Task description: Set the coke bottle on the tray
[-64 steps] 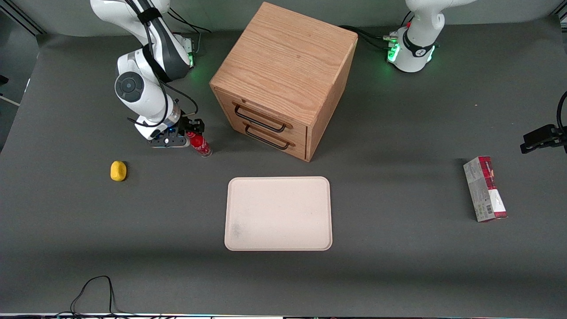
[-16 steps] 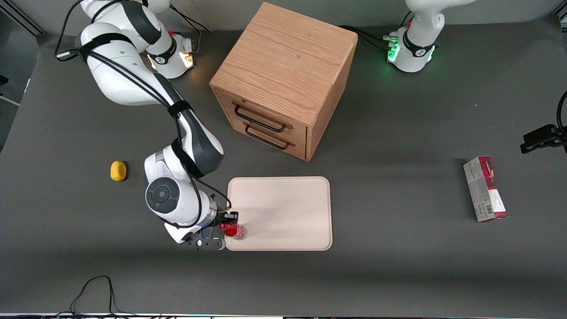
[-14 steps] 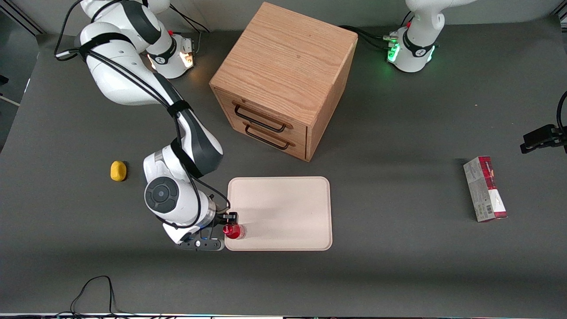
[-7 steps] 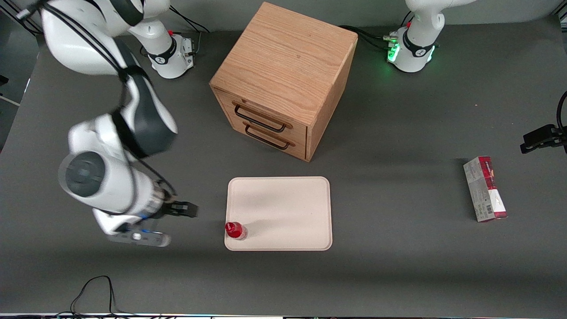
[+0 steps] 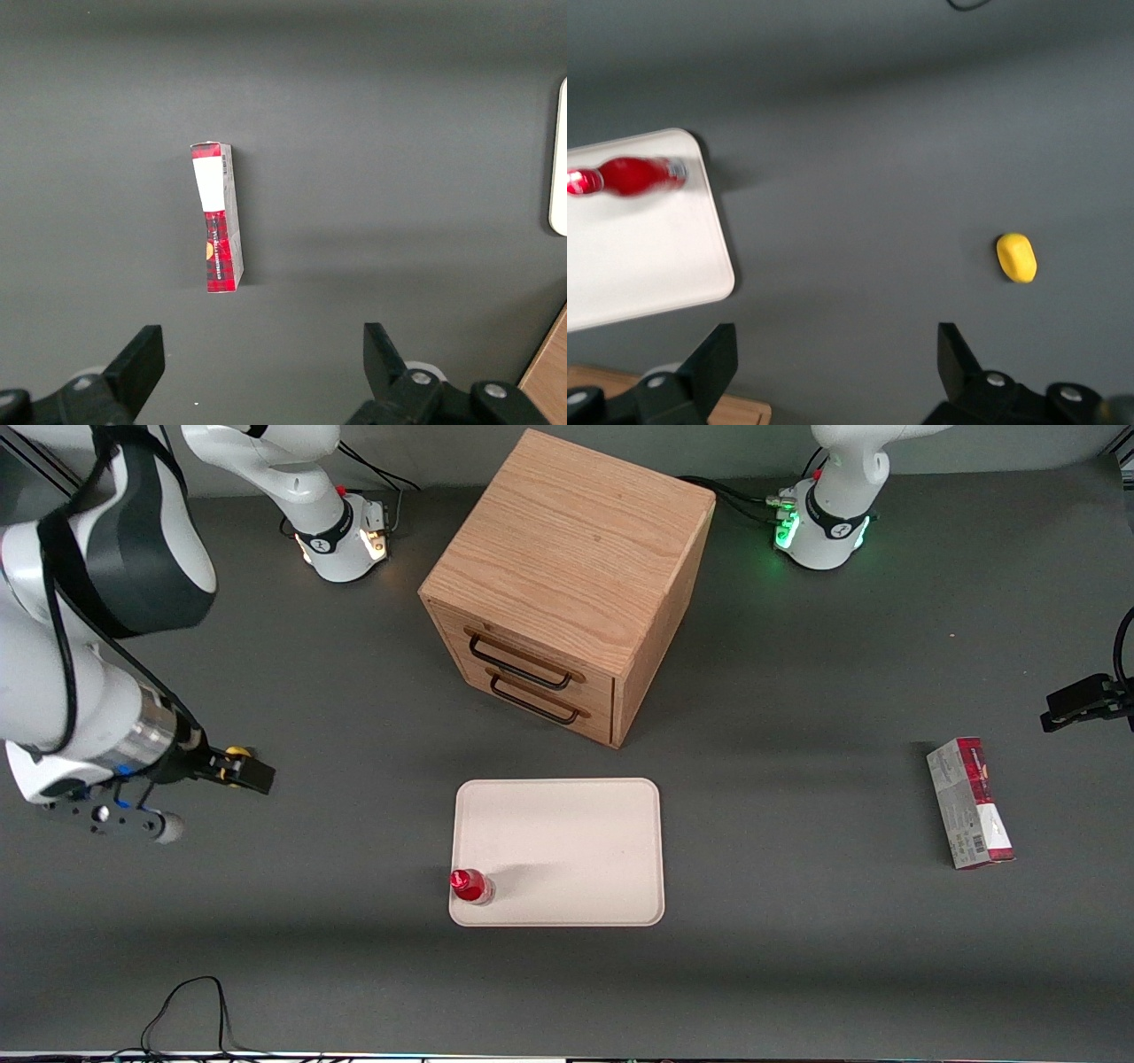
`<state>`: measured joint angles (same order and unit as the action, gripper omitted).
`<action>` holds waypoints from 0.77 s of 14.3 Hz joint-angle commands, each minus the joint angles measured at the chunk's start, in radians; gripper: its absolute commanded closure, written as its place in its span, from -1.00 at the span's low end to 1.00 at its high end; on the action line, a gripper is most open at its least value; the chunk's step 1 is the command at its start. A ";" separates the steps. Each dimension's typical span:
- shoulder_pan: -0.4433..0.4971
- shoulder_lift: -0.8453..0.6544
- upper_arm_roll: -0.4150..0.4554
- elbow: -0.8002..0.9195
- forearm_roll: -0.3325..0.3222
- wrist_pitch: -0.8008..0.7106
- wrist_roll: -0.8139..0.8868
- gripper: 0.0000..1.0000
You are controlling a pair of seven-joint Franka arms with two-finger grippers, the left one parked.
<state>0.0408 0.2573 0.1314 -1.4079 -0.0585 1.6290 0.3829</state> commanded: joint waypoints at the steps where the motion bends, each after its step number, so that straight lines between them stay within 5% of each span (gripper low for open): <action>1: -0.002 -0.219 -0.111 -0.264 0.095 0.065 -0.163 -1.00; 5: 0.016 -0.296 -0.187 -0.332 0.112 0.051 -0.170 -1.00; 11: 0.037 -0.377 -0.179 -0.387 0.100 0.022 -0.162 -1.00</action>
<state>0.0559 -0.0416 -0.0436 -1.7278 0.0372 1.6480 0.2241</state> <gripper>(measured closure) 0.000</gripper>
